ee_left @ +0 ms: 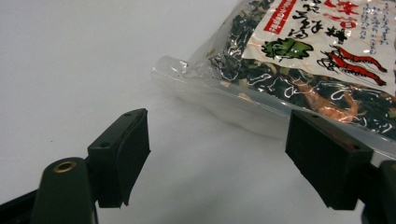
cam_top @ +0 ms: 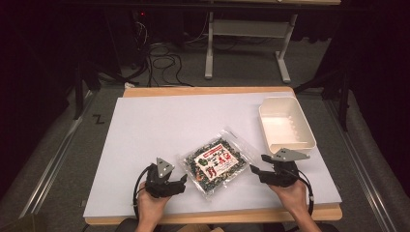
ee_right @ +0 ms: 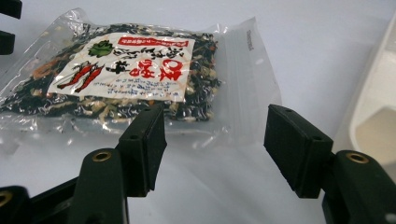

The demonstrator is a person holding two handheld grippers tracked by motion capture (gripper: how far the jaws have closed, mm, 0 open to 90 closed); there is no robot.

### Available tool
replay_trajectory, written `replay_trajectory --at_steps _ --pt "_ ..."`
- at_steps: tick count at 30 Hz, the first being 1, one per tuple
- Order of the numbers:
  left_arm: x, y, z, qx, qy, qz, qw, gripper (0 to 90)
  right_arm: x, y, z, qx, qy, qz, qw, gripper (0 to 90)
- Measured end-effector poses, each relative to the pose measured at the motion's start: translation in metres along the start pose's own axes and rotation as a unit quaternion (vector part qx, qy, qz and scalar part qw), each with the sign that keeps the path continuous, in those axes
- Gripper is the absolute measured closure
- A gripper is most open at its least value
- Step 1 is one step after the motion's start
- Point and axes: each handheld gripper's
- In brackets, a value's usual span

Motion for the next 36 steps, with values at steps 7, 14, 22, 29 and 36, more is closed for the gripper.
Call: replay_trajectory --at_steps 7,14,22,29,36 --pt "0.001 0.001 0.000 0.002 0.002 -0.001 1.0000 22.3 -0.013 -0.021 0.006 0.002 0.010 0.022 0.9997 38.7" --pt "0.001 0.000 -0.001 0.001 -0.002 0.000 1.0000 22.4 -0.026 -0.035 0.003 0.010 0.016 0.037 0.9991 38.4" --pt "0.001 -0.001 -0.001 0.000 -0.002 0.003 1.0000 22.4 -0.050 -0.052 -0.006 0.015 0.005 0.062 0.9979 38.9" --pt "0.001 0.002 0.000 0.001 0.002 -0.001 1.0000 22.5 -0.066 -0.067 -0.010 0.010 -0.003 0.098 0.9952 37.2" --pt "0.002 0.001 -0.001 0.001 -0.001 0.001 1.0000 22.5 -0.075 -0.083 -0.017 0.018 -0.021 0.139 0.9899 38.9"
Point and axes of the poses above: each handheld gripper's, and its own axes: y roughly backward along the jaws, x roughly out of its underside, z roughly to its left, and after that the axes turned 12 degrees about x, right-handed
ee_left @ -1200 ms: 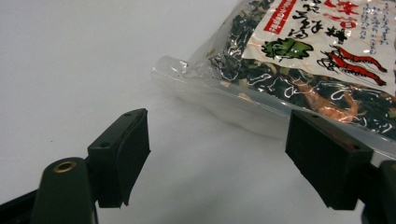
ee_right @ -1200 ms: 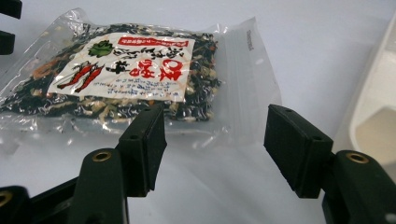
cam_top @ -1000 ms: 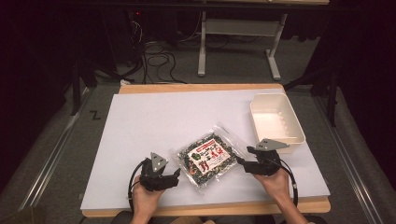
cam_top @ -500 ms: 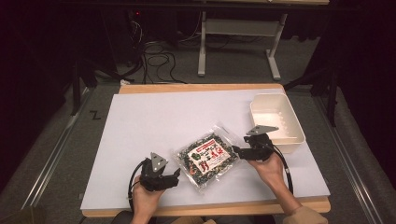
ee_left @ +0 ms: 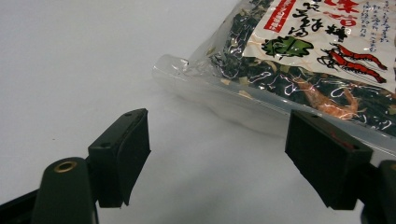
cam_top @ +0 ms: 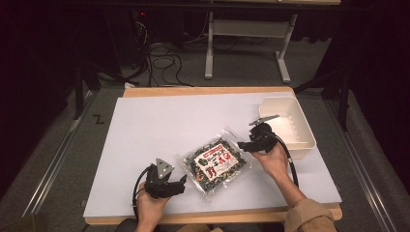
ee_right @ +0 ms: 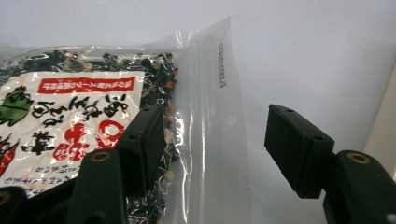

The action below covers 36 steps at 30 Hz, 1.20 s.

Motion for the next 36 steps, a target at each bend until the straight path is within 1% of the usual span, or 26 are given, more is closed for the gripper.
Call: replay_trajectory --at_steps 1,3,4,7,13,14,15,16,17,18,19,20,22,24,25,26,27,29,30,32,33,35,36 --pt "0.000 0.000 0.000 0.000 0.001 0.000 1.0000 22.5 0.000 -0.002 0.000 -0.001 -0.002 0.006 1.0000 39.1" --pt "0.000 0.000 0.000 0.001 0.001 -0.002 1.0000 22.5 -0.001 -0.007 0.001 0.002 -0.005 0.028 0.9996 39.5" --pt "0.000 0.000 0.000 0.000 -0.001 0.001 1.0000 22.5 -0.001 -0.009 0.000 0.003 0.000 0.029 0.9996 39.5" --pt "0.000 0.000 -0.001 0.001 -0.001 0.002 1.0000 22.5 -0.001 -0.011 0.000 0.000 -0.010 0.036 0.9993 40.0" --pt "0.000 -0.001 0.000 0.000 0.000 0.003 1.0000 22.6 0.002 -0.020 0.001 -0.019 -0.018 0.072 0.9971 44.1" --pt "0.000 -0.001 0.000 0.000 0.000 0.003 1.0000 22.7 0.002 -0.020 0.001 -0.019 -0.018 0.072 0.9971 44.1" --pt "0.000 -0.002 0.000 0.002 -0.001 0.007 1.0000 22.7 0.004 -0.022 0.001 -0.033 -0.024 0.072 0.9966 46.9" --pt "0.000 -0.002 0.000 0.002 -0.001 0.007 1.0000 22.7 0.004 -0.022 0.001 -0.033 -0.024 0.072 0.9966 46.9" --pt "0.000 -0.002 0.000 0.002 -0.002 0.008 1.0000 22.8 0.005 -0.022 0.000 -0.039 -0.029 0.071 0.9963 50.5" --pt "0.000 -0.002 -0.001 0.002 -0.003 0.009 1.0000 22.8 0.005 -0.022 -0.001 -0.039 -0.028 0.069 0.9964 52.7" --pt "0.000 -0.002 -0.001 0.002 -0.003 0.009 1.0000 22.8 0.005 -0.022 -0.001 -0.039 -0.028 0.069 0.9964 52.7" --pt "0.000 -0.003 0.000 0.002 -0.003 0.011 0.9999 22.9 0.006 -0.022 -0.002 -0.047 -0.028 0.067 0.9963 58.7" --pt "0.000 -0.003 0.000 0.002 -0.002 0.011 0.9999 23.0 0.007 -0.021 -0.002 -0.047 -0.023 0.064 0.9966 62.5" --pt "0.000 -0.004 -0.001 0.004 -0.003 0.013 0.9999 23.1 0.006 -0.020 -0.002 -0.047 -0.021 0.065 0.9965 64.3" --pt "0.000 -0.005 -0.001 0.003 -0.006 0.017 0.9998 23.2 0.006 -0.020 -0.002 -0.049 -0.018 0.064 0.9966 68.0" --pt "0.000 -0.005 -0.001 0.003 -0.006 0.017 0.9998 23.2 0.006 -0.020 -0.002 -0.049 -0.018 0.064 0.9966 68.0" --pt "0.000 -0.005 -0.002 0.003 -0.007 0.019 0.9998 23.2 0.007 -0.020 -0.002 -0.051 -0.020 0.067 0.9962 72.1" --pt "0.000 -0.004 -0.002 0.003 -0.006 0.018 0.9998 23.3 0.008 -0.021 -0.002 -0.052 -0.015 0.069 0.9961 76.4" --pt "0.000 -0.004 -0.002 0.003 -0.006 0.018 0.9998 23.3 0.008 -0.021 -0.002 -0.052 -0.015 0.069 0.9961 76.4" --pt "0.000 -0.004 -0.001 0.003 -0.004 0.015 0.9999 23.3 0.009 -0.022 -0.001 -0.054 -0.012 0.073 0.9958 81.4" --pt "0.000 -0.004 -0.001 0.003 -0.004 0.014 0.9999 23.4 0.009 -0.021 -0.001 -0.054 -0.004 0.068 0.9962 85.8" --pt "0.000 -0.005 -0.001 0.003 -0.005 0.017 0.9998 23.4 0.009 -0.020 -0.001 -0.056 -0.002 0.064 0.9964 87.0" --pt "0.000 -0.004 -0.002 0.003 -0.005 0.017 0.9998 23.4 0.008 -0.017 -0.001 -0.056 -0.001 0.058 0.9968 89.7"
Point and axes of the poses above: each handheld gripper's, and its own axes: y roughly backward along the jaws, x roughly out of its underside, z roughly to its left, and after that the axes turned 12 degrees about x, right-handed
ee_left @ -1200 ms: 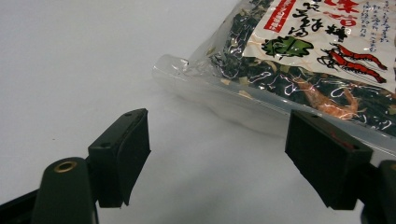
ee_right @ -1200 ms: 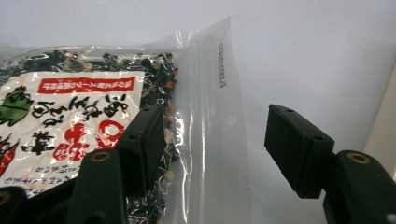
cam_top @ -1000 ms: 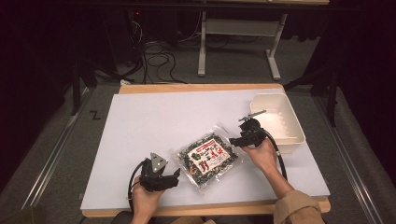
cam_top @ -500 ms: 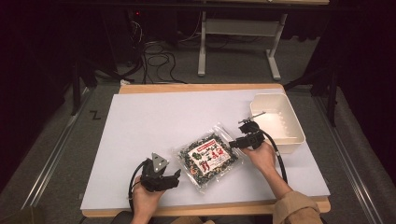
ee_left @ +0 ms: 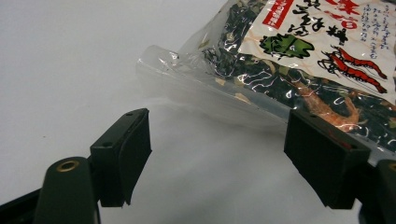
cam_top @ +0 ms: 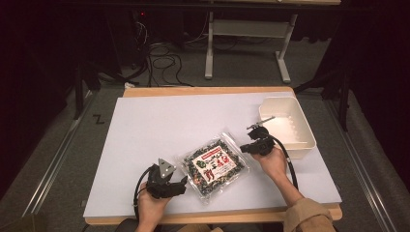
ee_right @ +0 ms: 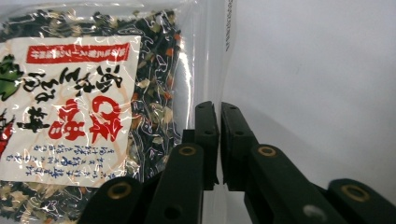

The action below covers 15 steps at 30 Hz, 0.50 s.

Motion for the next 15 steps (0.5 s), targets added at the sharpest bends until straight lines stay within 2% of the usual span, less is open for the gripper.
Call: replay_trajectory --at_steps 4,6,7,8,15 --pt "0.000 0.001 0.001 0.000 0.002 0.000 1.0000 23.4 0.000 0.002 0.001 -0.001 0.006 -0.008 0.9999 90.0" --pt "0.000 0.001 0.001 0.000 0.004 -0.002 1.0000 23.4 -0.001 0.005 0.003 0.000 0.015 -0.012 0.9998 90.0" --pt "0.000 0.002 0.001 0.000 0.004 -0.005 1.0000 23.4 -0.004 0.009 0.005 0.005 0.027 -0.015 0.9995 90.0" --pt "0.000 0.002 0.001 0.000 0.004 -0.005 1.0000 23.4 -0.004 0.009 0.005 0.005 0.027 -0.015 0.9995 90.0" --pt "0.001 0.002 0.001 0.001 0.004 -0.003 1.0000 23.4 -0.013 0.031 0.010 0.017 0.056 -0.043 0.9974 90.0"
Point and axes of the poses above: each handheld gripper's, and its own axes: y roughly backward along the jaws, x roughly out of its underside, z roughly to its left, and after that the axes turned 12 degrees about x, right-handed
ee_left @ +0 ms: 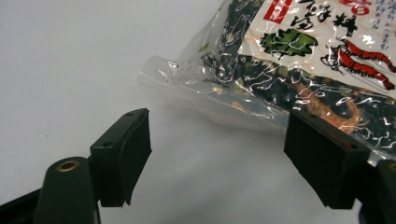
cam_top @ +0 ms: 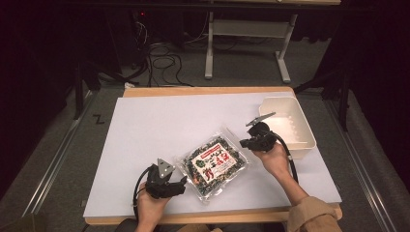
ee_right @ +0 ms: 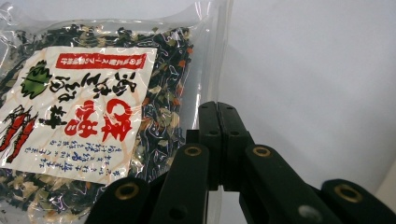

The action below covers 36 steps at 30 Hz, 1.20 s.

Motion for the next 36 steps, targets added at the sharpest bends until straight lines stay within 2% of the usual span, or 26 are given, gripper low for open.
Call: replay_trajectory --at_steps 2,6,9,10,12,14,18,24,25,29,33,35,36 --pt "0.000 0.000 0.000 0.001 0.002 -0.003 1.0000 23.5 -0.004 0.006 -0.001 0.004 0.005 -0.004 1.0000 90.0" --pt "0.000 -0.001 -0.002 0.001 -0.003 0.002 1.0000 23.5 -0.011 0.019 -0.005 0.006 -0.001 -0.020 0.9998 90.0" --pt "0.000 0.000 -0.001 0.000 -0.002 0.002 1.0000 23.5 -0.017 0.030 -0.006 -0.014 -0.012 -0.039 0.9991 90.0" --pt "0.000 0.000 0.000 0.001 0.001 0.001 1.0000 23.5 -0.017 0.030 -0.006 -0.014 -0.012 -0.039 0.9991 90.0" --pt "0.000 0.000 0.000 0.002 0.003 -0.005 1.0000 23.5 -0.021 0.036 -0.005 -0.014 -0.003 -0.044 0.9989 90.0" --pt "0.000 -0.001 -0.001 0.002 0.000 0.002 1.0000 23.6 -0.029 0.045 -0.002 -0.003 0.015 -0.050 0.9986 90.0" --pt "0.000 0.000 -0.001 0.003 0.000 0.000 1.0000 23.7 -0.040 0.058 0.002 0.006 0.018 -0.062 0.9979 90.0" --pt "0.000 0.000 -0.001 0.004 0.000 0.001 1.0000 23.6 -0.055 0.072 0.009 0.018 0.036 -0.075 0.9964 90.0" --pt "0.000 -0.001 -0.001 0.004 -0.002 0.002 1.0000 23.6 -0.060 0.078 0.010 0.024 0.046 -0.081 0.9953 90.0" --pt "0.000 0.000 -0.001 0.004 -0.001 0.001 1.0000 23.6 -0.065 0.087 0.011 0.030 0.047 -0.088 0.9946 90.0" --pt "0.000 -0.002 -0.002 0.005 -0.002 0.003 1.0000 23.7 -0.074 0.102 0.011 0.042 0.059 -0.097 0.9927 90.0" --pt "0.000 -0.002 -0.002 0.005 -0.004 0.006 1.0000 23.7 -0.075 0.105 0.011 0.042 0.060 -0.099 0.9924 90.0" --pt "0.000 -0.002 -0.002 0.006 -0.005 0.005 1.0000 23.7 -0.078 0.111 0.009 0.029 0.054 -0.104 0.9927 90.0"
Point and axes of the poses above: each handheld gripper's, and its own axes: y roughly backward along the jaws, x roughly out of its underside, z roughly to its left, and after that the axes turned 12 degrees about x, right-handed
